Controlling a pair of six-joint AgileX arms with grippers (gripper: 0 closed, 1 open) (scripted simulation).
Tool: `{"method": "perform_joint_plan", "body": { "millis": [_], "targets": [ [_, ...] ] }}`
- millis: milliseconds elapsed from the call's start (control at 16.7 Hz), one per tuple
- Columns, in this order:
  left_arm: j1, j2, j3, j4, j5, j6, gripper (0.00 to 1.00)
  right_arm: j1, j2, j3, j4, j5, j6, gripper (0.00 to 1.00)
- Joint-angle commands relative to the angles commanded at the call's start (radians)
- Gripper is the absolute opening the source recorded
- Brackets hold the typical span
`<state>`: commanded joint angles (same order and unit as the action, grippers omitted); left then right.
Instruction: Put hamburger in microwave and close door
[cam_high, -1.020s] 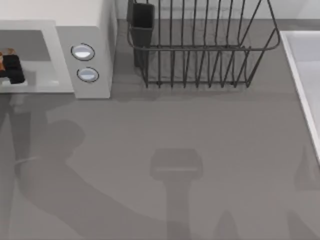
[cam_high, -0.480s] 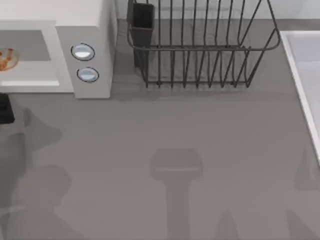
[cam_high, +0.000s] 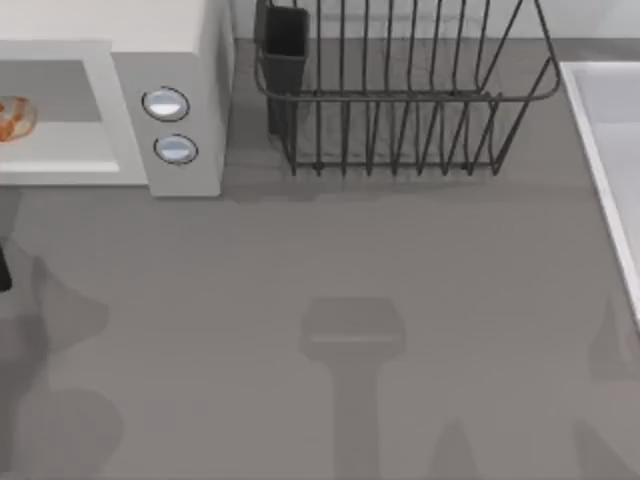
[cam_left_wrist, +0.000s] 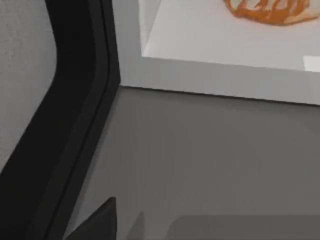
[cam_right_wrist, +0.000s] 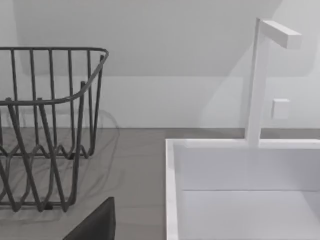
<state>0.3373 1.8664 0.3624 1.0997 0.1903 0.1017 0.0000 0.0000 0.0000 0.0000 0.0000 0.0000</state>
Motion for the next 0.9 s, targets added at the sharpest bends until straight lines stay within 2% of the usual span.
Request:
{"method": "perform_joint_plan", "body": {
  "millis": [660,900],
  "targets": [
    [-0.001,-0.026,0.004,-0.01,0.008,0.005,1.0,0.0,0.0,0.0,0.0,0.0,0.0,1.0],
    [-0.014,-0.106,0.031,-0.103,0.011,0.021,1.0,0.0,0.0,0.0,0.0,0.0,0.0,1.0]
  ]
}}
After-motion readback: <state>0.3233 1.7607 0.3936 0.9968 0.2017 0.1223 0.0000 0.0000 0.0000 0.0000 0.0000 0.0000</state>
